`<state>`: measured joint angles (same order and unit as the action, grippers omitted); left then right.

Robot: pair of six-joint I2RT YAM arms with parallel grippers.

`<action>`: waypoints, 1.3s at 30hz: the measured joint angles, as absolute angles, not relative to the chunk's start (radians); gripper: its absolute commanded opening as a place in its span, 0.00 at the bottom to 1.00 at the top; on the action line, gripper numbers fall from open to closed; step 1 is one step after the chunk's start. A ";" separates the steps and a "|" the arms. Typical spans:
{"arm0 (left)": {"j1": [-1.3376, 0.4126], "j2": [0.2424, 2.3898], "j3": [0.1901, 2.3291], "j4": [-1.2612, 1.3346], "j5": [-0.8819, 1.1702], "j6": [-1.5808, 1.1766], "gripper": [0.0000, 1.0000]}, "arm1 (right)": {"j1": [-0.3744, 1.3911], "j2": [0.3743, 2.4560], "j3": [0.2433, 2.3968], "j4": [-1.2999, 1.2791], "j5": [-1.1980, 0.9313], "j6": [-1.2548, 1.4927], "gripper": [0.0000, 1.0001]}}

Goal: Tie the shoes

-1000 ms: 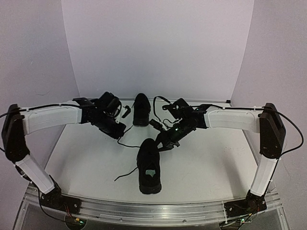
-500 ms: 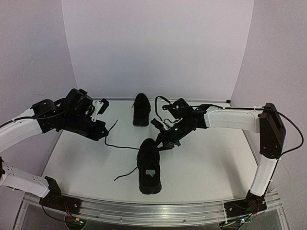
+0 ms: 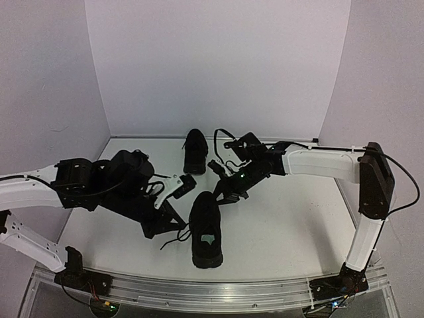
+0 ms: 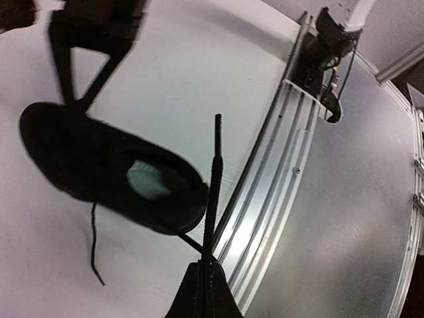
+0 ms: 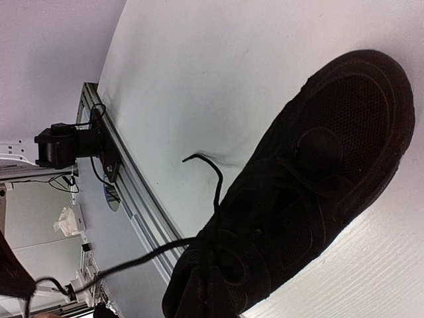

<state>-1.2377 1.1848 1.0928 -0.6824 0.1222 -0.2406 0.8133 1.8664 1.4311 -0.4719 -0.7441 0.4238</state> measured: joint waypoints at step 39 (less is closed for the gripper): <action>-1.392 1.615 1.155 -0.363 0.184 0.089 0.00 | 0.801 1.892 1.496 -0.473 -0.822 0.397 0.00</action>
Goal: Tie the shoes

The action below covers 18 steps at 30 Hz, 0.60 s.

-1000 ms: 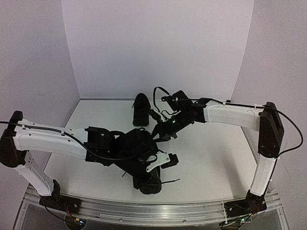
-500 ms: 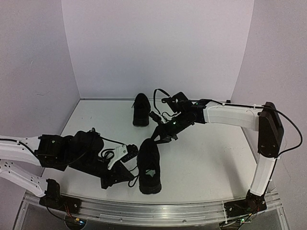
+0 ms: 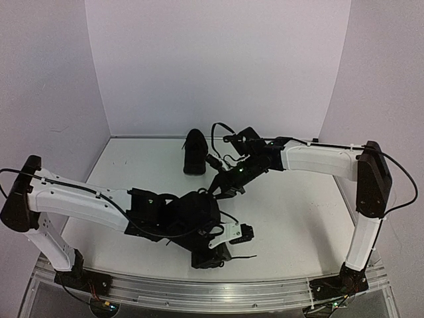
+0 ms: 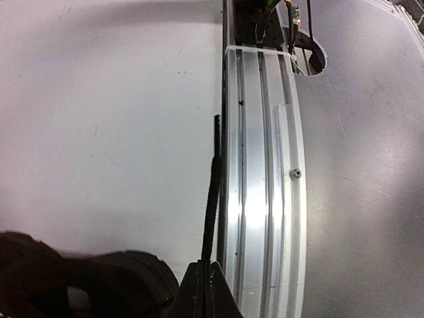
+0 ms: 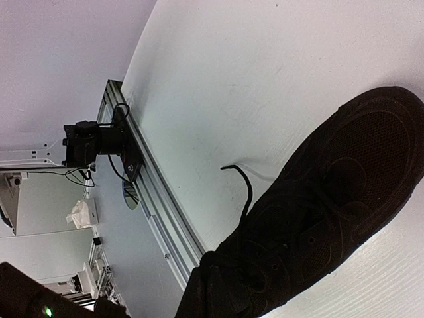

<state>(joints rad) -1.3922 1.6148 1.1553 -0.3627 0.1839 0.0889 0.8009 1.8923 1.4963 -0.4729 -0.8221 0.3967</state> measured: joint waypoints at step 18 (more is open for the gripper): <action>-1.392 1.872 1.412 -0.204 0.109 0.379 0.05 | 0.801 1.899 1.500 -0.490 -0.871 0.363 0.00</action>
<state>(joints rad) -1.3922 1.8717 1.4117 -0.2038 0.1095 0.3793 0.8009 1.8993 1.5002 -0.4897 -0.8706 0.3633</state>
